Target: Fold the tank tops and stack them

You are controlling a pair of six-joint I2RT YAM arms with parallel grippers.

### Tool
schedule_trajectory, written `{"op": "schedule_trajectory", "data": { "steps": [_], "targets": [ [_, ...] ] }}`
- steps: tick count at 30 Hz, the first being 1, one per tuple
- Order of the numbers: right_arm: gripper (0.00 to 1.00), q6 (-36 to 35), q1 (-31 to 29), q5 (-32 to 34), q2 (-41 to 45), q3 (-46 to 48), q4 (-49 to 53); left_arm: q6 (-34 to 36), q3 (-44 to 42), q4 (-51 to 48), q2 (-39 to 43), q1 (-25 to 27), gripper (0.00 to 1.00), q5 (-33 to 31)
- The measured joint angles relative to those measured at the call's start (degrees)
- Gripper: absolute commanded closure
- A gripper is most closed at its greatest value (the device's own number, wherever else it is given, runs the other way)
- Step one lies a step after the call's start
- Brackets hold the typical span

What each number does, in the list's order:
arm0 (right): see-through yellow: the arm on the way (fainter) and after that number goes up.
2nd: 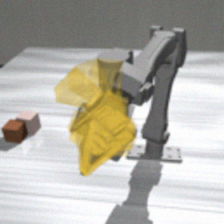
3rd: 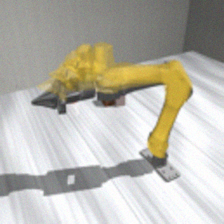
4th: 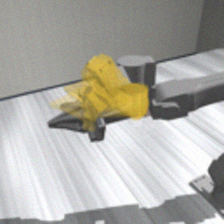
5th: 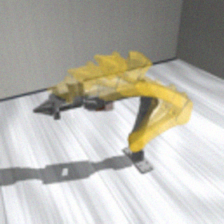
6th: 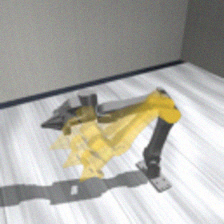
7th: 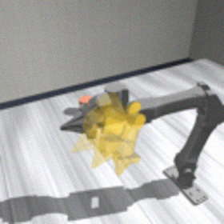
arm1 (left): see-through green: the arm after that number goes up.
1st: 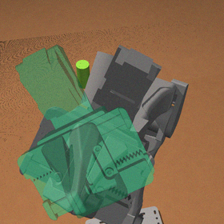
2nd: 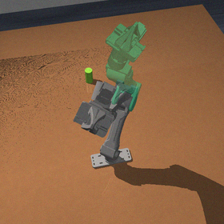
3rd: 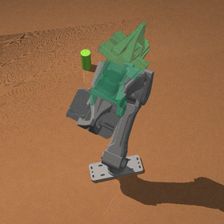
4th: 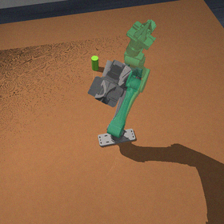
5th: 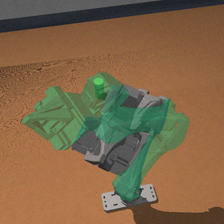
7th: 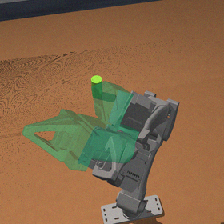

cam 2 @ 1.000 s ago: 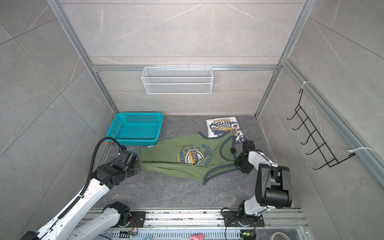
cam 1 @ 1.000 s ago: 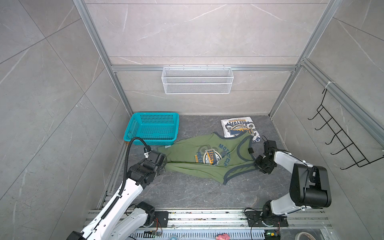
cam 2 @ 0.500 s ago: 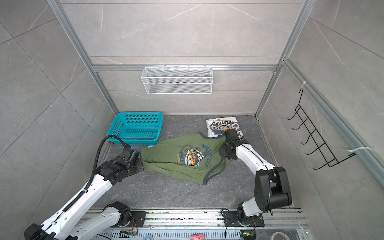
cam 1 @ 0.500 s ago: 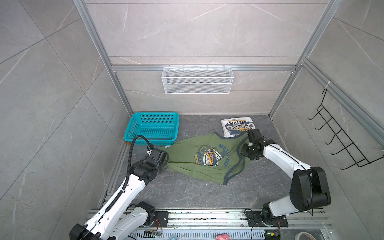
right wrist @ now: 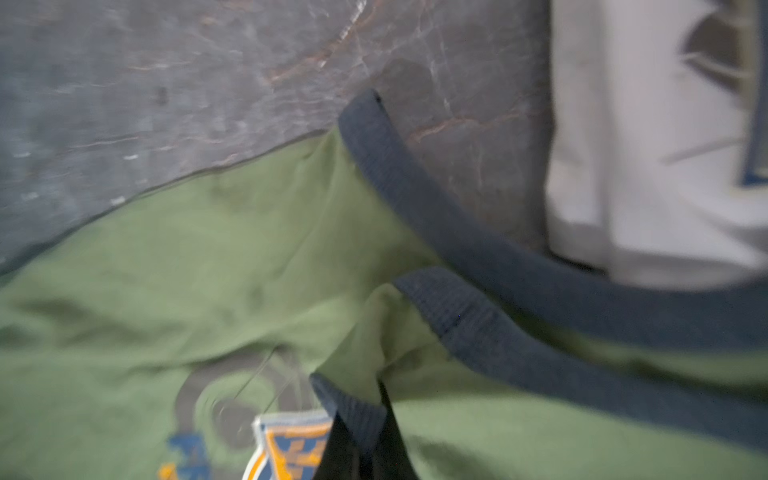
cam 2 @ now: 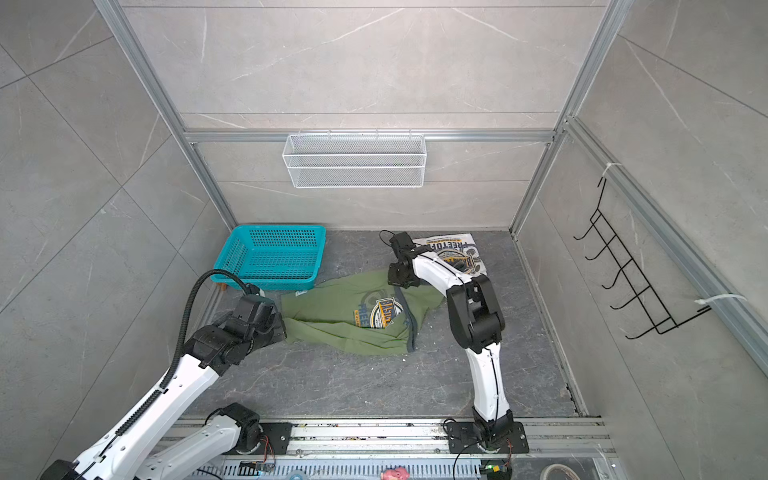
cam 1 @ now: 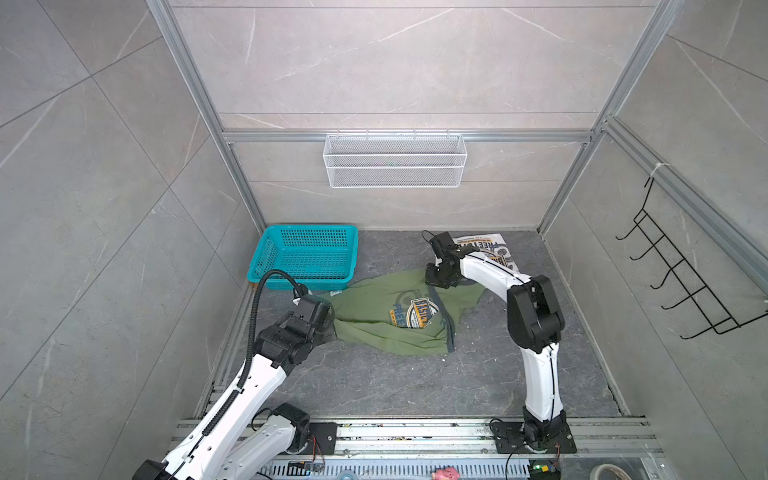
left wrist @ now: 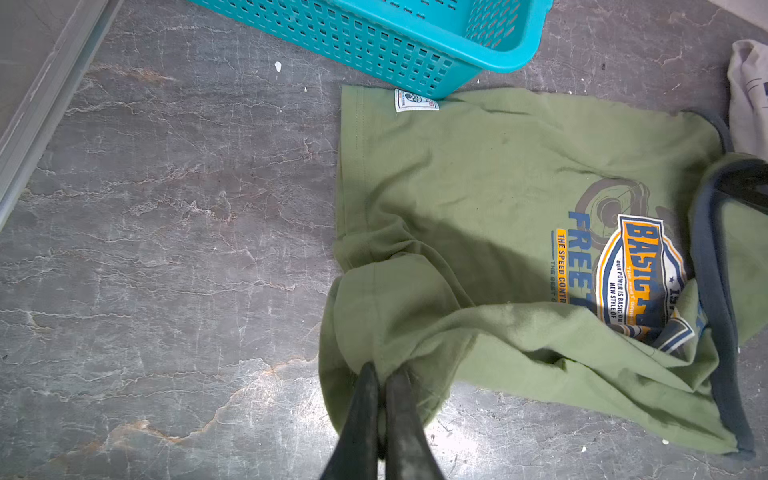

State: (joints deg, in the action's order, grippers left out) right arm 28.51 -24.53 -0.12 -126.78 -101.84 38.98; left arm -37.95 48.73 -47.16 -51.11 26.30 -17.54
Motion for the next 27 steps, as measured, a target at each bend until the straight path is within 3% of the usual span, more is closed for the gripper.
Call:
{"op": "schedule_trajectory", "data": {
  "steps": [7,14,21,27],
  "targets": [
    [1.0,2.2,3.5,2.8,-6.6,-7.5,7.1,1.0,0.1,2.1,-2.2,0.7,1.0,4.9],
    [1.0,3.0,11.0,3.5,-7.0,-8.2,8.5,1.4,1.5,6.1,-11.8,9.9,1.0,6.6],
    [1.0,3.0,18.1,4.0,-8.9,-11.4,9.4,1.3,7.8,10.3,-21.6,14.3,1.0,7.2],
    [1.0,1.8,20.4,4.2,-9.4,-12.4,9.5,1.4,12.5,12.4,-27.0,17.3,1.0,6.6]
  ]
}}
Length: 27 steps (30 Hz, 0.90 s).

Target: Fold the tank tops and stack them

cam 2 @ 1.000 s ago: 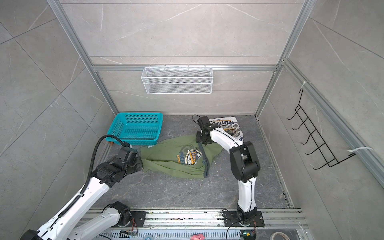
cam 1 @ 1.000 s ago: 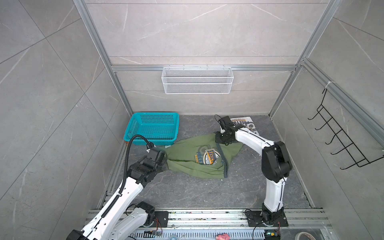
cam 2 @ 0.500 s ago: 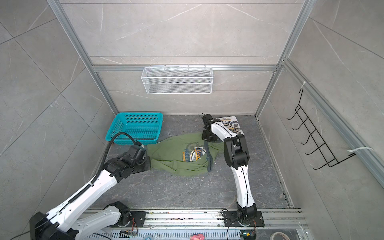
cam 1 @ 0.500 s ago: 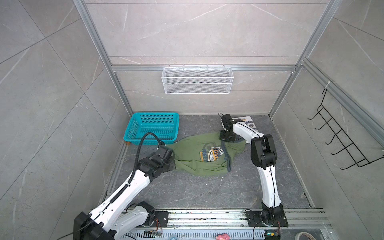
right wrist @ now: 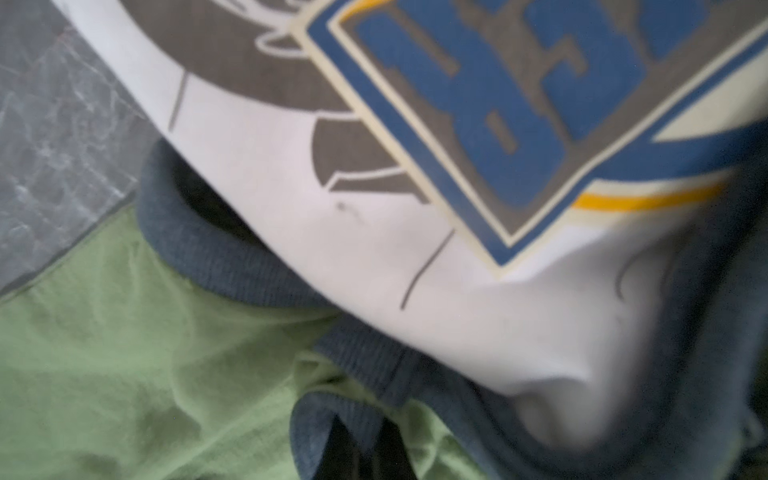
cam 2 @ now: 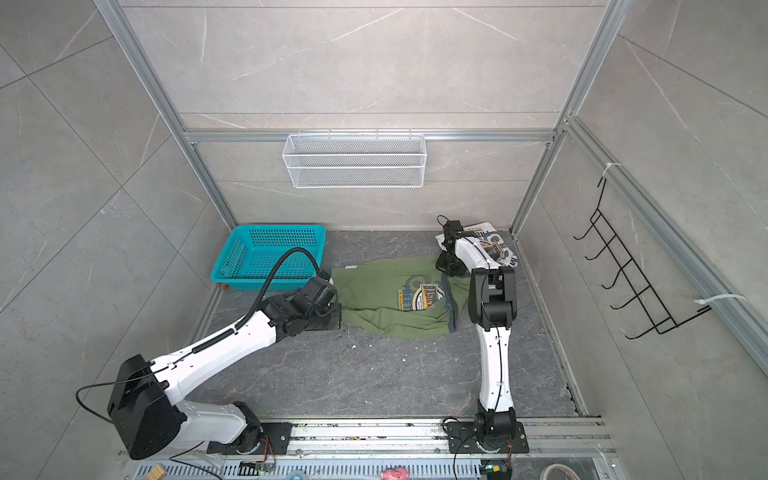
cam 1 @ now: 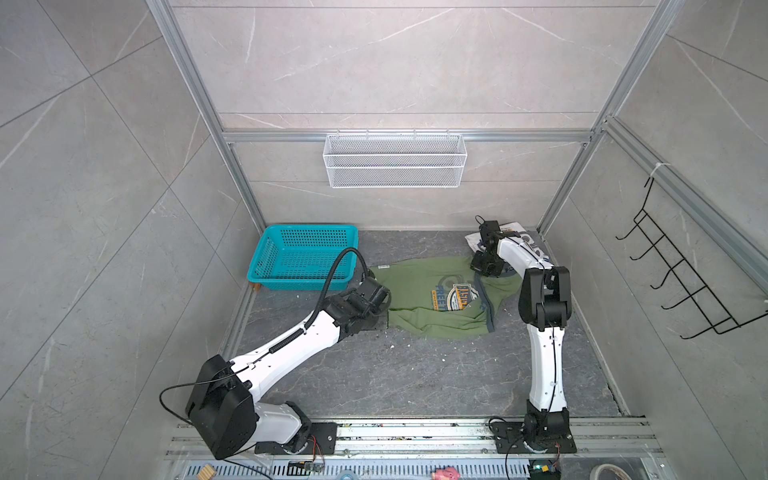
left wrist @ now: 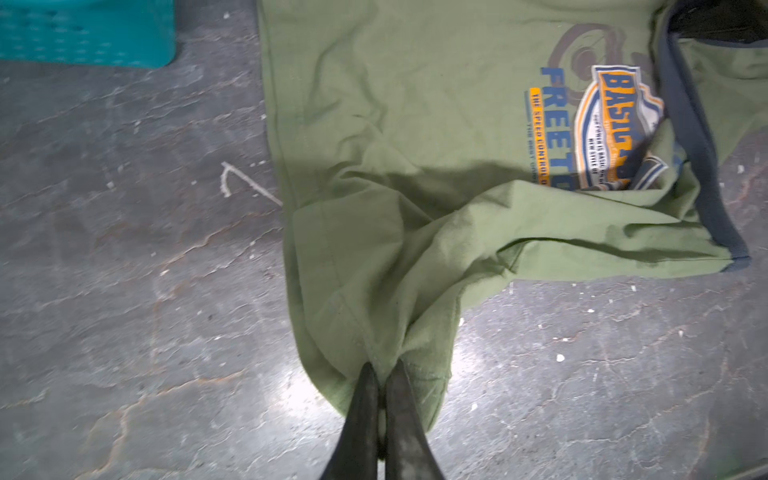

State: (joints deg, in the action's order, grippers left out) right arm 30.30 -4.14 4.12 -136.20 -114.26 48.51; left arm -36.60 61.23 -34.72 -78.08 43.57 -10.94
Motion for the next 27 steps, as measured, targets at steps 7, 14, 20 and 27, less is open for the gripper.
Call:
{"op": "schedule_trajectory", "data": {
  "steps": [7,14,20,27],
  "targets": [
    [1.0,-1.3,-1.1,-1.3,5.4,5.7,0.0,0.0,2.8,-3.0,2.4,0.2,1.0,-5.8],
    [1.0,-1.6,-2.1,-1.9,36.0,19.8,0.6,0.3,7.4,-7.8,17.5,0.2,1.0,-13.0],
    [1.0,-1.2,-1.9,1.4,64.9,23.2,3.5,1.7,12.8,-11.8,30.4,0.2,1.0,-18.9],
    [1.0,-0.3,-1.9,7.2,82.1,17.9,14.9,6.0,23.8,-16.6,38.8,0.2,1.0,-22.6]
  ]
}}
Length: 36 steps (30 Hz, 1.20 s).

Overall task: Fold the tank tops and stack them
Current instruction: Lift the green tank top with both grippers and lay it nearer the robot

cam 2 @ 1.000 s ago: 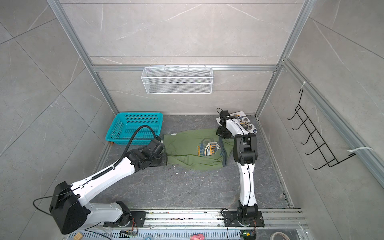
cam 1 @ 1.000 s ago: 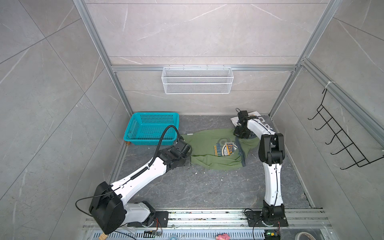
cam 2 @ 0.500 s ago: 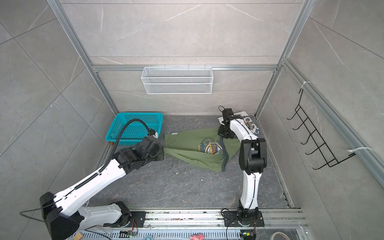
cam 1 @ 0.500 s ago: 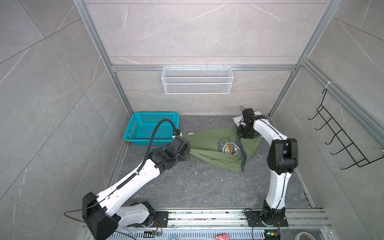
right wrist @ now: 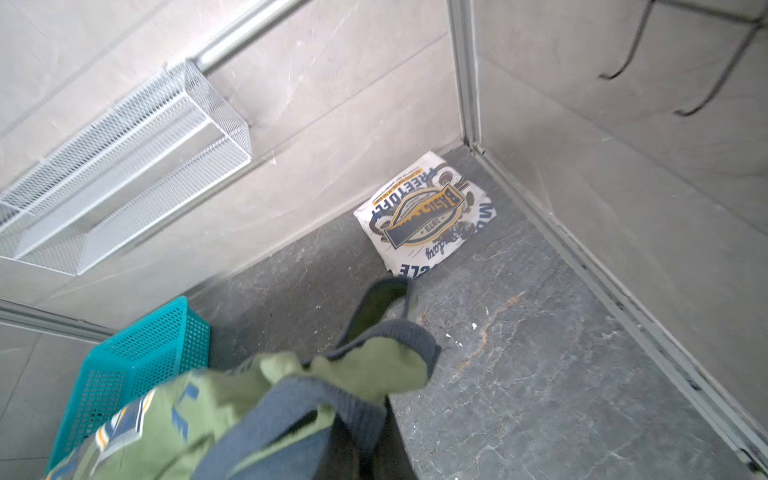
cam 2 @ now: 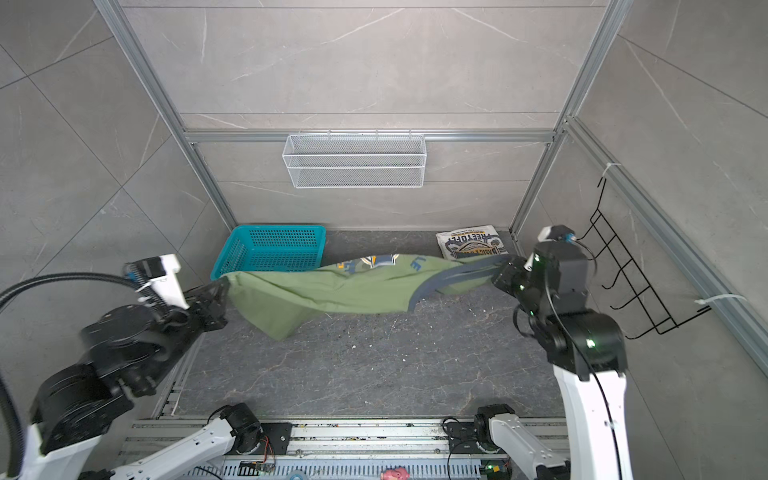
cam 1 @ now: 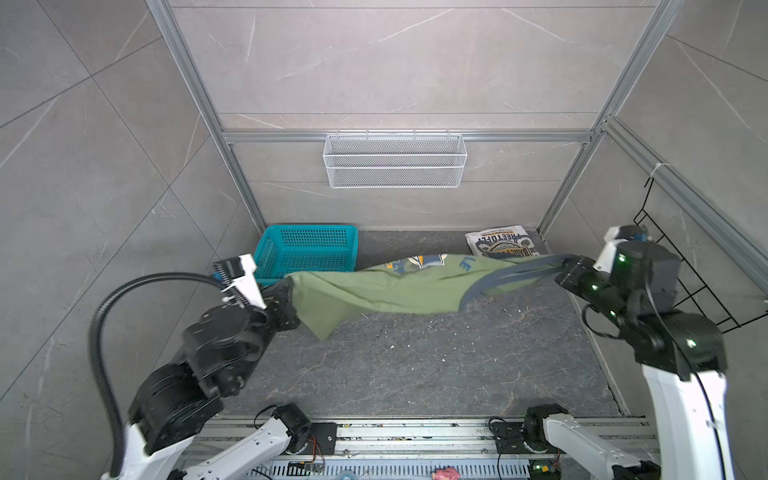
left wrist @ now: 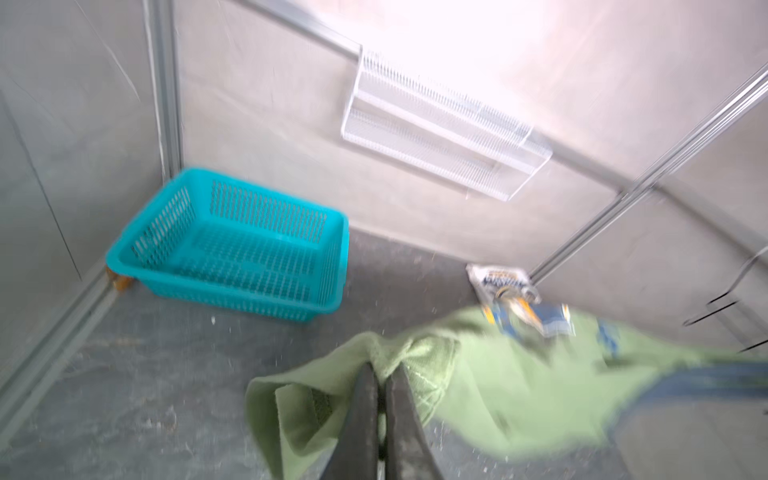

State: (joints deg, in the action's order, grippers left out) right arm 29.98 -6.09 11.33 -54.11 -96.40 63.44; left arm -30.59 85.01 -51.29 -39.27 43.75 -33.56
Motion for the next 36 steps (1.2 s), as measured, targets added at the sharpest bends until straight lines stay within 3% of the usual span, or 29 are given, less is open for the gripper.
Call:
{"op": "schedule_trajectory", "data": {
  "steps": [7,11,14,17,20,23,24,26,28,29,31,36],
  "targets": [
    [1.0,-0.3,0.0,2.8,5.2,-20.2,9.1,3.9,11.6,-1.0,4.1,0.0,1.0,2.5],
    [1.0,-0.7,0.0,5.5,6.6,-24.1,12.1,4.5,12.5,-1.1,5.3,0.0,1.0,3.0],
    [1.0,-0.7,0.0,7.4,6.9,-17.8,12.4,4.2,10.2,-1.8,3.3,0.0,1.0,0.3],
    [1.0,-0.5,0.0,8.5,6.2,-4.0,9.9,3.0,6.4,-4.0,-4.0,0.0,1.0,-5.1],
    [1.0,0.3,0.0,8.1,1.9,11.3,5.2,1.6,2.4,-4.8,-18.2,-1.4,1.0,-8.3],
    [1.0,1.4,0.1,7.1,-7.0,23.9,-0.9,0.7,-1.2,-3.5,-35.2,-4.9,1.0,-5.7],
    [0.97,1.6,0.3,6.6,-10.9,26.9,-3.1,0.6,-2.8,-2.7,-41.1,-6.8,0.98,-3.3],
    [0.76,2.1,1.3,5.6,-18.3,30.7,-6.2,0.6,-5.4,-2.1,-49.1,-9.8,0.9,1.0],
    [0.46,2.6,3.0,4.7,-24.8,31.8,-8.3,0.5,-6.9,-2.5,-54.2,-12.6,0.59,4.8],
    [0.38,2.7,3.8,4.6,-27.2,31.7,-9.3,0.5,-7.0,-2.8,-55.3,-13.4,0.49,5.7],
    [0.31,2.4,4.8,4.4,-30.7,31.1,-10.3,0.4,-6.5,-2.8,-55.6,-14.8,0.37,6.8],
    [0.28,1.3,4.0,1.9,-27.3,31.3,-11.6,-0.5,-6.8,-1.7,-49.3,-14.8,0.3,6.8]
  ]
}}
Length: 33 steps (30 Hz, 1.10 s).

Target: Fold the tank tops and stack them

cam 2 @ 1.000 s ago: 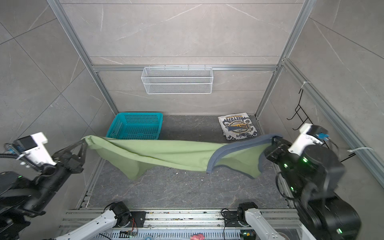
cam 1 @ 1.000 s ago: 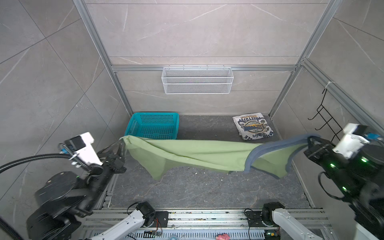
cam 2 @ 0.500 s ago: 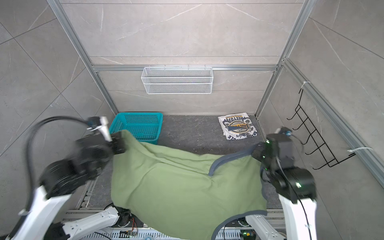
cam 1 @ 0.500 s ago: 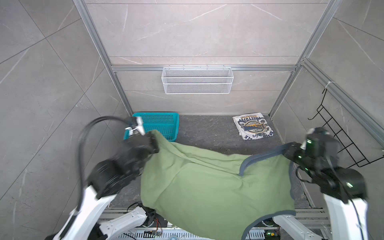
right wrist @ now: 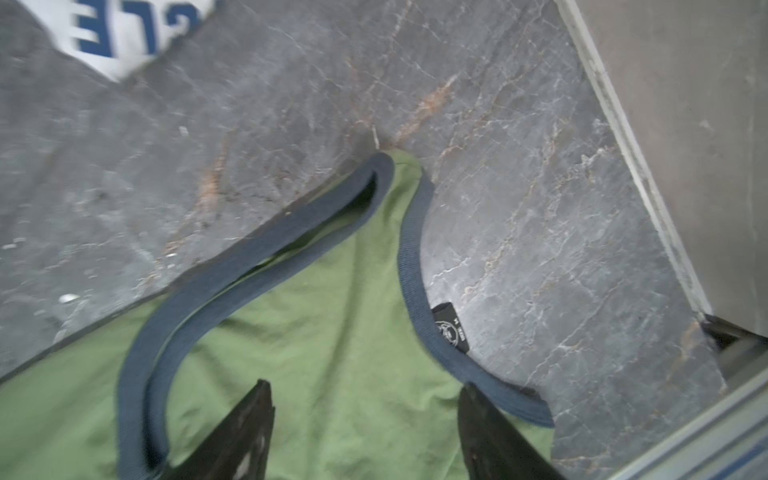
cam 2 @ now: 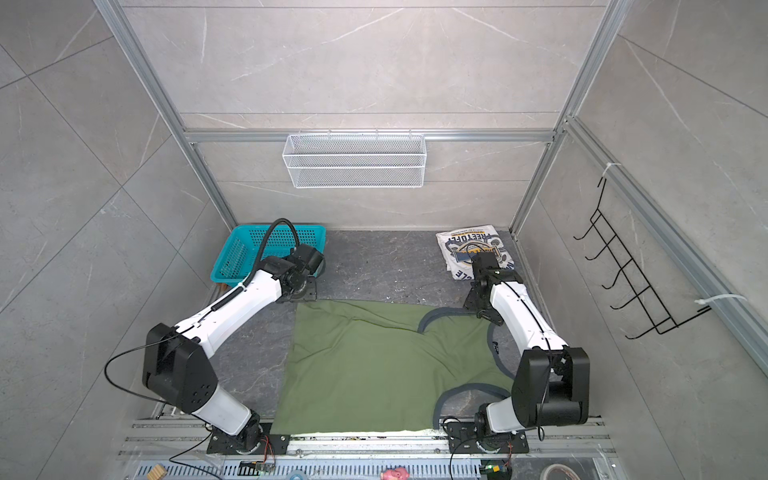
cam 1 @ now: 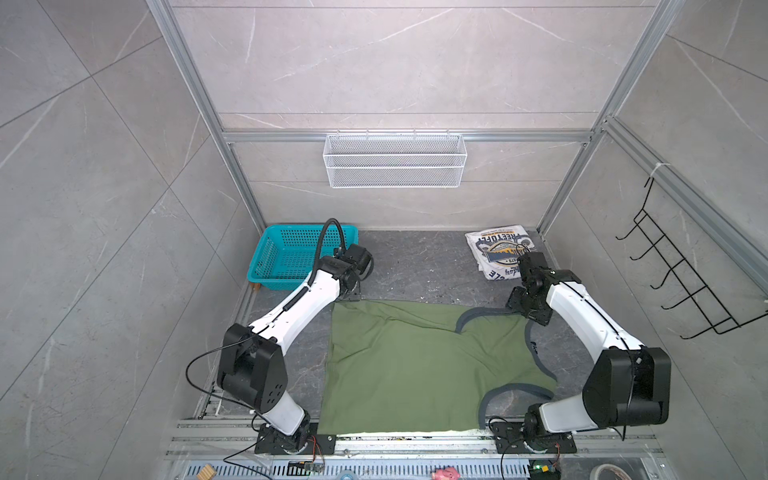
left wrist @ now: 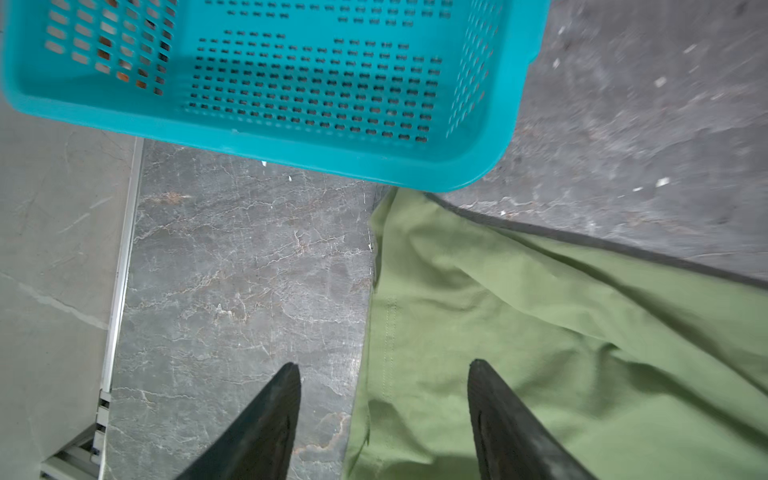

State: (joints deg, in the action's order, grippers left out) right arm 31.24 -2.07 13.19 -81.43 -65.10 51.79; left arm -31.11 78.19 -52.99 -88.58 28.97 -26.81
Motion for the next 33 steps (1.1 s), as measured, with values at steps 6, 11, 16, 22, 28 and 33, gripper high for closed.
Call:
{"op": "schedule_trajectory", "data": {
  "steps": [6,11,16,22,28,33],
  "targets": [
    [0.35,-1.9,-9.5,-7.5,9.7,2.8,-1.7,-0.6,-8.1,3.7,14.1,2.4,0.31,3.4],
    [0.45,0.9,-15.7,-17.1,6.2,10.7,-9.0,-2.6,-15.7,7.8,13.1,3.2,0.4,7.8],
    [0.51,3.9,-16.6,-22.6,-2.3,13.7,-16.0,-4.0,-23.0,13.6,11.8,-4.8,0.43,13.1],
    [0.62,5.5,-18.6,-24.1,-10.4,13.2,-21.9,-4.0,-24.0,20.0,11.8,-10.4,0.44,15.6],
    [0.73,6.3,-19.8,-24.2,-14.5,11.1,-24.1,-4.1,-24.3,25.3,10.0,-14.0,0.44,18.1],
    [0.83,6.2,-20.1,-23.5,-14.9,9.6,-24.2,-4.0,-24.3,26.4,8.3,-14.8,0.44,18.5]
  ]
}}
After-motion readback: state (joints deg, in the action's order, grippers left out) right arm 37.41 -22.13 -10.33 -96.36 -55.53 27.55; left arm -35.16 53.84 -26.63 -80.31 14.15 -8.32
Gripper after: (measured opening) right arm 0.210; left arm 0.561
